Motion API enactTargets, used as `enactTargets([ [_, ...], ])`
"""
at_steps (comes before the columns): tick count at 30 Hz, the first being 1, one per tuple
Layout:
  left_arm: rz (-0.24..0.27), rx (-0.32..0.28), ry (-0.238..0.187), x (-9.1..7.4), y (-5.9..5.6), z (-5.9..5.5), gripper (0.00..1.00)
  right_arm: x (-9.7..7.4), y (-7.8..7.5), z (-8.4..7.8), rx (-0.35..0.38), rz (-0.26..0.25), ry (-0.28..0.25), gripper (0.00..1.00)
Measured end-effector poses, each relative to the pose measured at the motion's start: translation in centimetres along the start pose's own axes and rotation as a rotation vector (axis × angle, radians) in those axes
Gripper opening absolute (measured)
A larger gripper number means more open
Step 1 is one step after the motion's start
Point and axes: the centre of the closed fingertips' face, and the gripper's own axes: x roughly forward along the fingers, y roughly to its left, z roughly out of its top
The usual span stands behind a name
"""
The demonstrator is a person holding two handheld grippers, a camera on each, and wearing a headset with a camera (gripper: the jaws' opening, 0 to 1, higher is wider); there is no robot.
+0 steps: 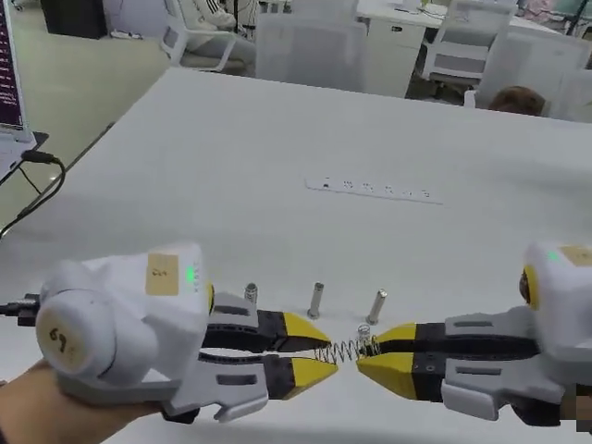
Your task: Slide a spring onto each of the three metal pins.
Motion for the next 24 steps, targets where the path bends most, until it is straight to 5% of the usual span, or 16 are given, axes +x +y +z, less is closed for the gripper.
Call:
enactTargets([
  [9,0.058,0.019,0.050,0.3,0.6,-1.1,0.02,0.2,0.5,0.8,-0.075,0.048,-0.005,0.00],
  [24,0.103,0.013,0.052,0.7,1.4,-0.8,0.02,0.5,2.0,2.7,-0.199,0.094,0.042,0.00],
])
